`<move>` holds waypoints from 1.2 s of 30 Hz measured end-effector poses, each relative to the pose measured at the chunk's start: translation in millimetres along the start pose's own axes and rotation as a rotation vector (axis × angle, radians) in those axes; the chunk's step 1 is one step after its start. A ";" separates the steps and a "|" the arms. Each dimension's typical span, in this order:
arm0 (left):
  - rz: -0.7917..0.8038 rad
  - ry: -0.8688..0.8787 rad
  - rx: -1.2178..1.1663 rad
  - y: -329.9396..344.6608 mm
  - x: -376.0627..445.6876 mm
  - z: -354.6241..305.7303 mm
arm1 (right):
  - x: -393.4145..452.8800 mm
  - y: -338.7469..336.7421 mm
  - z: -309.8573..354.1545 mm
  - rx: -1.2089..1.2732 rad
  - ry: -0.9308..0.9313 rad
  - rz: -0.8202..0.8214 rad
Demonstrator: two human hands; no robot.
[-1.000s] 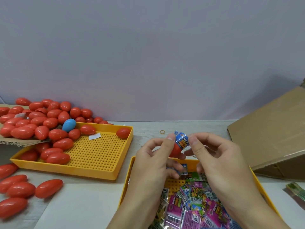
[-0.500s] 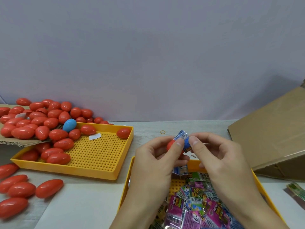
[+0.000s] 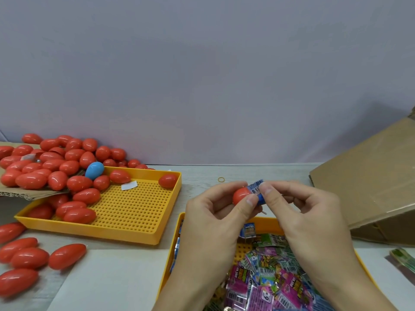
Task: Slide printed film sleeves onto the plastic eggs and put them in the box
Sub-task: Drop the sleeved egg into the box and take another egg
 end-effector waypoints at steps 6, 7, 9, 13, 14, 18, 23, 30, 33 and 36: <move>0.009 0.027 0.036 0.3 0.6 -0.6 | -1.9 0.0 2.8 0.054 0.016 0.040; 0.009 0.033 0.040 0.5 0.7 -0.8 | -2.7 1.2 5.0 0.082 0.026 0.069; 0.008 0.041 0.046 0.7 0.4 -1.4 | -4.0 2.8 8.0 0.122 0.051 0.112; 0.043 0.045 0.097 1.3 -0.6 -2.5 | -1.8 1.8 6.8 0.189 0.123 0.119; 0.050 0.048 0.109 1.4 -0.7 -2.6 | -0.9 1.4 6.2 0.205 0.138 0.125; 0.057 0.063 0.166 0.5 -0.8 -2.9 | 0.2 1.3 4.7 0.243 0.159 0.169; 0.072 0.081 0.246 0.5 -0.4 -2.3 | -0.5 2.0 4.9 0.242 0.165 0.184; 0.077 0.115 0.324 1.1 -1.3 -3.5 | -1.7 2.5 3.9 0.207 0.153 0.187; 0.062 0.123 0.323 1.0 -1.6 -3.4 | -1.3 3.0 2.3 0.122 0.111 0.131; 0.086 0.141 0.334 2.3 -2.3 -4.8 | -0.6 2.9 0.5 0.048 0.073 0.079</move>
Point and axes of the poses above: each hand's wrist, its own x-axis towards the middle knuckle, its own y-axis out of the palm, z = x × y, the point moved 1 cm from there along x, towards the middle knuckle, and after that the axes turned 15 degrees about y, right-handed, at the moved point
